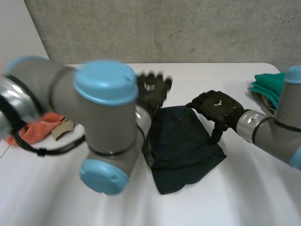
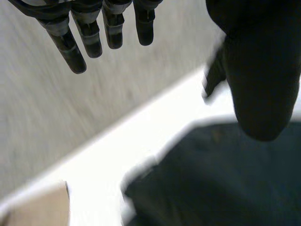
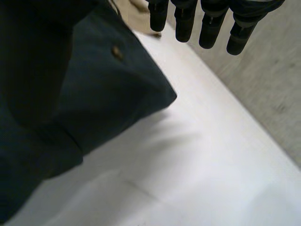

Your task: Fold the laundry.

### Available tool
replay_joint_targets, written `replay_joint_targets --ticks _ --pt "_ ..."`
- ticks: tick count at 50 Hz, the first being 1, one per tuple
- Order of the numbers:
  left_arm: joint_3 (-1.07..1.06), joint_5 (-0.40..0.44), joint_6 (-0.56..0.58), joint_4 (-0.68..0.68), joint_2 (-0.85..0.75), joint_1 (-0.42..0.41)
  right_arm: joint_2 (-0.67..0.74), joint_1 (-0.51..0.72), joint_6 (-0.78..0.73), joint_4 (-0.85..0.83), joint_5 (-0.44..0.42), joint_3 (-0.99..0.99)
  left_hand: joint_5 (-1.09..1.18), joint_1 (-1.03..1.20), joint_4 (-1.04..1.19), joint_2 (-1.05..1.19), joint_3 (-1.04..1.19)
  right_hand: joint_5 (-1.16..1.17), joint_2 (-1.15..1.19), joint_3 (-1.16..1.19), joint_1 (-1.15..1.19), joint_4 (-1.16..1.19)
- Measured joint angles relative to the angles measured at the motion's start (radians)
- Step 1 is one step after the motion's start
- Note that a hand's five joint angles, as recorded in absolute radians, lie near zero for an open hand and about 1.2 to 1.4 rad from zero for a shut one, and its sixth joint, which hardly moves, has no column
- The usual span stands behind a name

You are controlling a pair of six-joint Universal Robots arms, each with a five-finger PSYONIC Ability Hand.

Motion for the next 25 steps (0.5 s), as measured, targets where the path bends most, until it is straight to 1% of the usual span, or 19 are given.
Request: replay_joint_targets --ticks 3,5,6,10,13,15,17,23,25 --pt "0.004 0.095 0.003 0.031 0.053 0.020 -0.093 0.001 -0.005 -0.064 -0.010 0.133 0.000 0.000 0.000 0.000 0.000 0.000 0.000 0.000 0.000 0.000" --pt "0.006 0.211 0.004 0.039 0.088 0.042 -0.161 0.003 -0.017 -0.136 -0.021 0.266 0.000 0.000 0.000 0.000 0.000 0.000 0.000 0.000 0.000 0.000" --pt "0.007 0.253 0.004 0.036 0.096 0.049 -0.175 0.003 -0.021 -0.158 -0.024 0.301 0.000 0.000 0.000 0.000 0.000 0.000 0.000 0.000 0.000 0.000" --pt "0.011 0.473 -0.001 -0.001 0.119 0.078 -0.219 0.004 -0.050 -0.294 -0.040 0.478 0.000 0.000 0.000 0.000 0.000 0.000 0.000 0.000 0.000 0.000" --pt "0.013 0.579 -0.003 -0.030 0.121 0.089 -0.221 0.003 -0.063 -0.385 -0.048 0.559 0.000 0.000 0.000 0.000 0.000 0.000 0.000 0.000 0.000 0.000" --pt "0.013 0.623 -0.004 -0.045 0.119 0.093 -0.210 0.004 -0.069 -0.447 -0.051 0.596 0.000 0.000 0.000 0.000 0.000 0.000 0.000 0.000 0.000 0.000" --pt "0.011 0.642 -0.004 -0.054 0.116 0.093 -0.189 0.006 -0.071 -0.500 -0.051 0.615 0.000 0.000 0.000 0.000 0.000 0.000 0.000 0.000 0.000 0.000" --pt "0.003 0.630 -0.002 -0.058 0.107 0.090 -0.080 0.022 -0.067 -0.689 -0.040 0.617 0.000 0.000 0.000 0.000 0.000 0.000 0.000 0.000 0.000 0.000" --pt "0.002 0.625 -0.002 -0.057 0.105 0.089 -0.056 0.027 -0.065 -0.723 -0.038 0.607 0.000 0.000 0.000 0.000 0.000 0.000 0.000 0.000 0.000 0.000"
